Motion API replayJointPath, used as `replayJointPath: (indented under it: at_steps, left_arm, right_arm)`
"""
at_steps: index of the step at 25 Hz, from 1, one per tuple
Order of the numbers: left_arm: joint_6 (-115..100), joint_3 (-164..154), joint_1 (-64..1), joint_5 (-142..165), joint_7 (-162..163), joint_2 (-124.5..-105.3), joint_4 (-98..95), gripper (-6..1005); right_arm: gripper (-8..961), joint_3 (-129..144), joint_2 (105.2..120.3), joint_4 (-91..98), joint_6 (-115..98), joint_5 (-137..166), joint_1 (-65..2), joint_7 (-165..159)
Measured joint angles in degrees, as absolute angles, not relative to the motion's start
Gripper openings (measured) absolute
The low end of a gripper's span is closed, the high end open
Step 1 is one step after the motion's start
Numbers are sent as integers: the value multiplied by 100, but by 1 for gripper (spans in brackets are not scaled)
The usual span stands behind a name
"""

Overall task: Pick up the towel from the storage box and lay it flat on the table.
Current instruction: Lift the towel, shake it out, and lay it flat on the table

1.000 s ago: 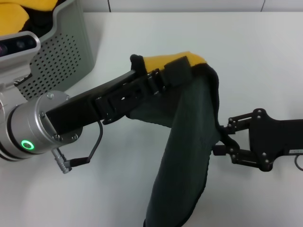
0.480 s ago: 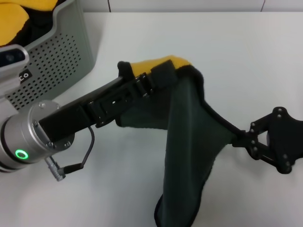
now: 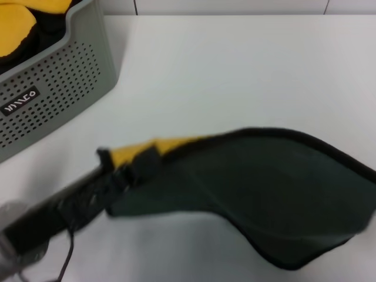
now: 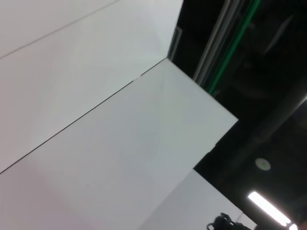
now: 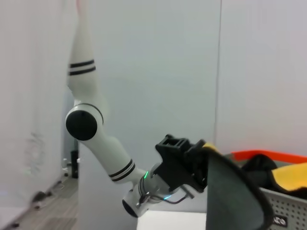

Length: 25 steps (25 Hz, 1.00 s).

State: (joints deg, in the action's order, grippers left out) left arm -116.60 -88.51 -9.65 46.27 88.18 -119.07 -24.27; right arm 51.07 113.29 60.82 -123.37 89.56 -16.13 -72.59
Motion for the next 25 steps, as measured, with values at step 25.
replayJointPath:
  at_steps: [25]
  left_arm:
    - [-9353,-9356,-2268,3483,8249,-12077,-188,14]
  right_arm:
    - [45,5214,11505,3929,-10050,10516,-2525,-7019]
